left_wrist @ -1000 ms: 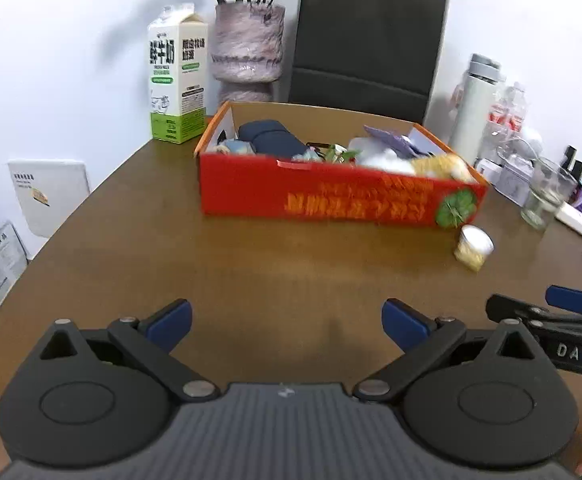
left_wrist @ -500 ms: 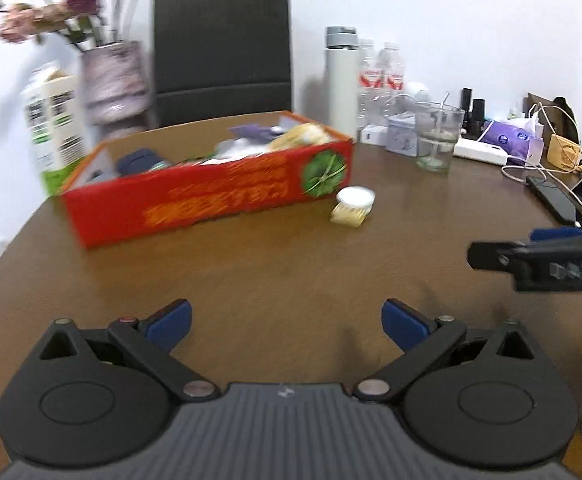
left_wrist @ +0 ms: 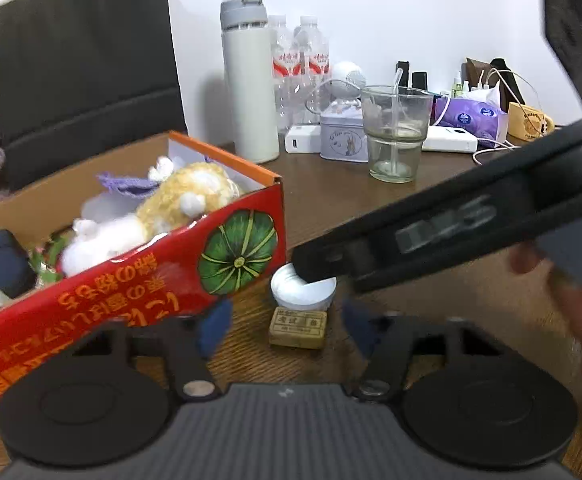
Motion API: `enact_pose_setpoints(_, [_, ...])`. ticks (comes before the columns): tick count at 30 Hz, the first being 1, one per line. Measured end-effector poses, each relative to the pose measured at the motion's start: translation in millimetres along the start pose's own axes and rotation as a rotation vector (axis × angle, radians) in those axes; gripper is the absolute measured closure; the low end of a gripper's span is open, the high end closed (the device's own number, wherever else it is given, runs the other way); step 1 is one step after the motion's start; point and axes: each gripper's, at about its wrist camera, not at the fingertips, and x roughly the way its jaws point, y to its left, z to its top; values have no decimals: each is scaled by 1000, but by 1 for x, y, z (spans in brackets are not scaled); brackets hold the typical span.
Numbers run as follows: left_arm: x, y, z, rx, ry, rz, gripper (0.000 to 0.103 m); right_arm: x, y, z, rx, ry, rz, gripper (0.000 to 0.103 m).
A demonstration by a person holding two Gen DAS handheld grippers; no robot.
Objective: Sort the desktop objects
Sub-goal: 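Grasp the white cap with right tool while left tool grasps the small yellow box, then carry the cap and yellow box over the box and open both tools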
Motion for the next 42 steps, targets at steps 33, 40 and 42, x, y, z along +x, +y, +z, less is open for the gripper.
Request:
enact_pose_setpoints(33, [-251, -4, -80, -229, -224, 409, 72, -134, 131, -127, -191, -281, -95, 64])
enact_pose_setpoints(40, [-252, 42, -10, -191, -342, 413, 72, -146, 130, -61, -207, -360, -96, 64])
enact_pose_setpoints(42, [-239, 63, 14, -214, -355, 392, 72, -139, 127, -34, -200, -373, -97, 64])
